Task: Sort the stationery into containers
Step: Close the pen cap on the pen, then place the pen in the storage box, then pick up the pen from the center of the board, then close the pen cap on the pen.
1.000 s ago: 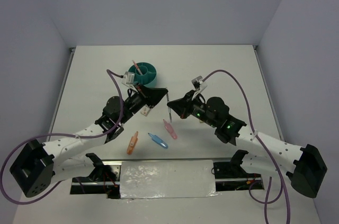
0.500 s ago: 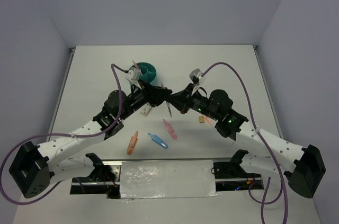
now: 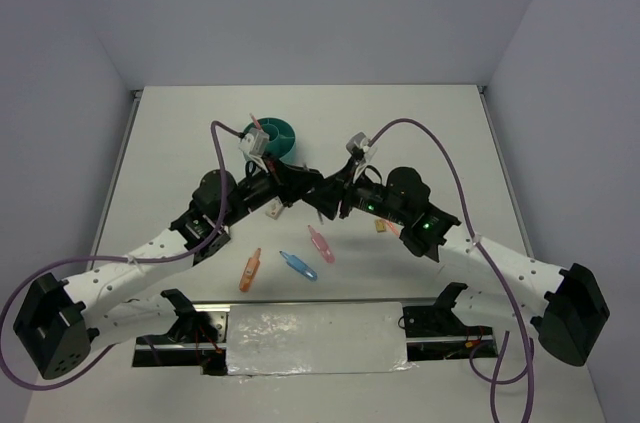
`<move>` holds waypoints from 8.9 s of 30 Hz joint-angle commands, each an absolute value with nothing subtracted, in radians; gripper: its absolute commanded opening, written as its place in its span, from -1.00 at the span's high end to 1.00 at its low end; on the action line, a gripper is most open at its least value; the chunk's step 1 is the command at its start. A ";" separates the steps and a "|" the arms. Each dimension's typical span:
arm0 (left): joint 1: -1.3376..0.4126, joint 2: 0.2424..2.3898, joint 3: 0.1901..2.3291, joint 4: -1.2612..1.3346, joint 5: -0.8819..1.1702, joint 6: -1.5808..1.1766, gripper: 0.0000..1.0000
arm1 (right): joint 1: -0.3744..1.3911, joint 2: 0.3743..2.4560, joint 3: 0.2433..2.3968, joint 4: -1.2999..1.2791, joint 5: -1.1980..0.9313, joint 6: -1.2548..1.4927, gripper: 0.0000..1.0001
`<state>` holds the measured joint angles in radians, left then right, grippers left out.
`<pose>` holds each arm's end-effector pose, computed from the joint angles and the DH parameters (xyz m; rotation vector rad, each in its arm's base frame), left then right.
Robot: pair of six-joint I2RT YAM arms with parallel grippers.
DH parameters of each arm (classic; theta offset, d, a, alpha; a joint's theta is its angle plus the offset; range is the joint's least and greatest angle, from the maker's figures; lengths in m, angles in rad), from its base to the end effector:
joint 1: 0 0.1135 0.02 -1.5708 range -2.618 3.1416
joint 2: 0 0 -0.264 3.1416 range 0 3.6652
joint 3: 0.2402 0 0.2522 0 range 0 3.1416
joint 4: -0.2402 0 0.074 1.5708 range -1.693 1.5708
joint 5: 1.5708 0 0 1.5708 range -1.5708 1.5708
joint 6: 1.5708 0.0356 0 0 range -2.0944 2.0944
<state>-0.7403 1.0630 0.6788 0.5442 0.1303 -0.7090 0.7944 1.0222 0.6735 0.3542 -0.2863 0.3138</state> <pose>0.1808 -0.1715 0.3254 0.1418 1.5353 -1.2718 0.1618 0.1791 0.3120 -0.6274 1.5516 1.0794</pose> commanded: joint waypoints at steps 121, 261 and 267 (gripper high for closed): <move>-0.675 1.009 1.055 -0.126 0.013 -0.620 1.00 | 0.847 1.164 0.968 0.074 -0.256 -0.057 0.65; -0.819 2.116 1.882 -0.530 -0.329 -0.750 -0.37 | 0.155 0.835 0.875 -0.588 0.158 0.399 1.00; -0.868 2.330 2.130 -0.627 -0.425 -0.736 -0.37 | 0.156 0.723 0.842 -0.618 0.103 0.382 1.00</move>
<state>-0.8463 2.2974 2.0346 -0.5598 -0.3458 -0.7586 0.1589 0.7479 0.8448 -0.6025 0.1318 0.3885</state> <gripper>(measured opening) 0.686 0.050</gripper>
